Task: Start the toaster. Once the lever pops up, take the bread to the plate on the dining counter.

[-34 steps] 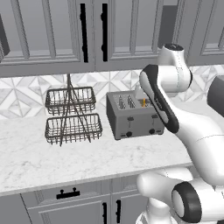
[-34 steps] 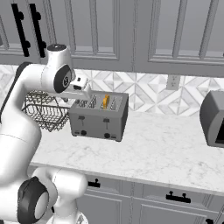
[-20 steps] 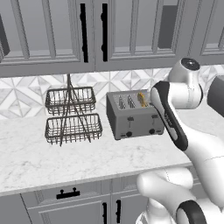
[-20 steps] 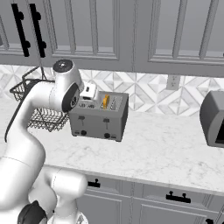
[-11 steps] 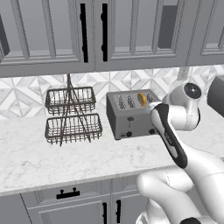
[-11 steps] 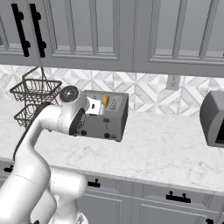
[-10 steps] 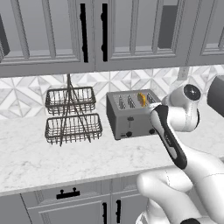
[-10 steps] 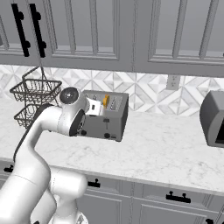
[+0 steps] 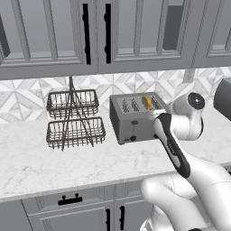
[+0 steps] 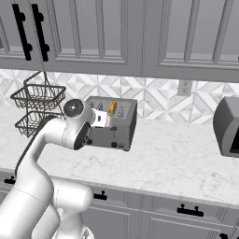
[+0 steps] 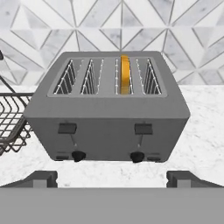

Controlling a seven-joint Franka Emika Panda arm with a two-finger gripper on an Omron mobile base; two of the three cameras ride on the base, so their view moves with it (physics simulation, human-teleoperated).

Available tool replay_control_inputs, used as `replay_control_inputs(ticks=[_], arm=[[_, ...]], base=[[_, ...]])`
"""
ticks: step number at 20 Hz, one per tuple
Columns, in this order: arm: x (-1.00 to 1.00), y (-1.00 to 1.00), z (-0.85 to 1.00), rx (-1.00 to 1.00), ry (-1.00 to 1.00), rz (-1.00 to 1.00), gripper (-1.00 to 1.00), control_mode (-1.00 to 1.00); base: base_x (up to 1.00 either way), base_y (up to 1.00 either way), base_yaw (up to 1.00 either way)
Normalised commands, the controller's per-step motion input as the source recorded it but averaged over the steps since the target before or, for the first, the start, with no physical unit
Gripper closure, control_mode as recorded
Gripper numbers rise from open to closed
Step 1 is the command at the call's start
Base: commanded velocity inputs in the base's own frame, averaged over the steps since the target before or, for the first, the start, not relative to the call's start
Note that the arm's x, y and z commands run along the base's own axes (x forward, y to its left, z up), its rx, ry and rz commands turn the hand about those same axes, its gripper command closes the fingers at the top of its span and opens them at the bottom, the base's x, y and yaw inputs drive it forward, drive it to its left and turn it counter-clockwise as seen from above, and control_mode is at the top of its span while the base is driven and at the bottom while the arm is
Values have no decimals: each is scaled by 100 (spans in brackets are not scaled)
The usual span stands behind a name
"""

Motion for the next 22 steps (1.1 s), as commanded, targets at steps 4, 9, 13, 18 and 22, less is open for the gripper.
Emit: replay_control_inputs(ticks=[4, 9, 13, 18, 22], arm=[[27, 0, 0, 0, 0, 0, -100, -100], [46, 0, -9, 0, 0, 0, -100, -100], [37, 0, -18, 0, 0, 0, -100, -100], [23, 0, -22, 0, 0, 0, -100, -100], [16, 0, -25, 0, 0, 0, -100, -100]], base=[[0, 0, 0], [0, 0, 0], [0, 0, 0], [0, 0, 0], [0, 0, 0]])
